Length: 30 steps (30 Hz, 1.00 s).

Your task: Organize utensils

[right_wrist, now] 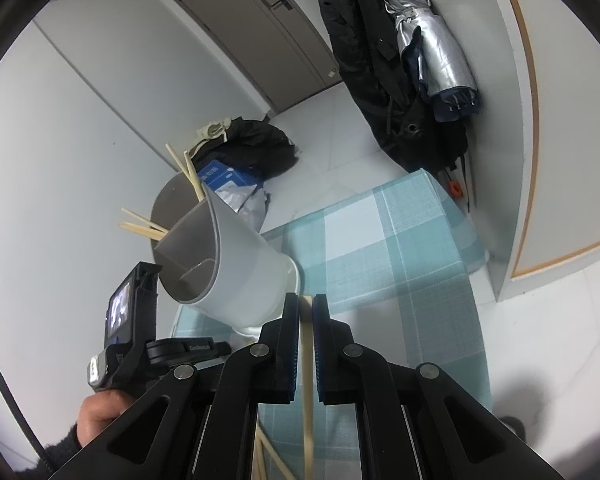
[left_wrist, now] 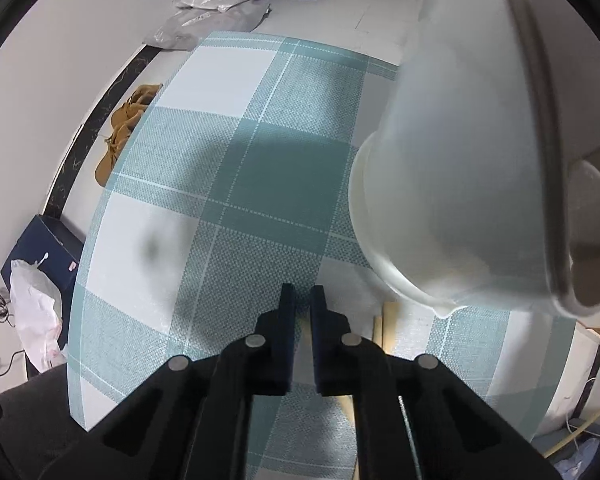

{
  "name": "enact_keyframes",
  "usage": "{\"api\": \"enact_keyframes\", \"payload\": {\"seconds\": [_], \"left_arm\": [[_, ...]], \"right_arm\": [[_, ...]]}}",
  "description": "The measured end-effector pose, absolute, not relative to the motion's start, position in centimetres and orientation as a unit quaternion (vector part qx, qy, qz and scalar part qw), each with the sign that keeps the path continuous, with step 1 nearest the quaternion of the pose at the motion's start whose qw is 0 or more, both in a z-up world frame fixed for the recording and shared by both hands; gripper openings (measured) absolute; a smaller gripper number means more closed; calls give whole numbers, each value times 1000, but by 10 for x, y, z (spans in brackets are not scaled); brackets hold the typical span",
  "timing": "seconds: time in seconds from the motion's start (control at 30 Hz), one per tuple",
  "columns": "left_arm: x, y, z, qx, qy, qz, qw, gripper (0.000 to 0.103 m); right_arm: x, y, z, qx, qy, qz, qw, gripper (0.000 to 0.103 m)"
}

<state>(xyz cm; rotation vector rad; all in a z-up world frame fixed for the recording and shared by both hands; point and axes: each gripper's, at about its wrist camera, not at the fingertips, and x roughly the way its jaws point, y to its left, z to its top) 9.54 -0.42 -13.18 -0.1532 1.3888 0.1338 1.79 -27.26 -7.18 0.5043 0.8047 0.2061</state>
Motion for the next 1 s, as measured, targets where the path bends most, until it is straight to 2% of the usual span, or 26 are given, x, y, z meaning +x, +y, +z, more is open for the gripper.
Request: {"api": "enact_keyframes", "payload": {"seconds": [0.47,0.63,0.8,1.0], "left_arm": [[82,21,-118,-135,614,46,776,1],[75,23,-93,-157,581,25,798,1],[68,14,-67,-146,537,2,831,1],[58,24,-50,-154,512,-33,844,1]], "right_arm": [[16,-270,-69,241,382,99,887,6],[16,-267,-67,236,379,103,889,6],[12,-258,-60,221,359,126,898,0],[13,-251,-63,201,369,115,900,3]]}}
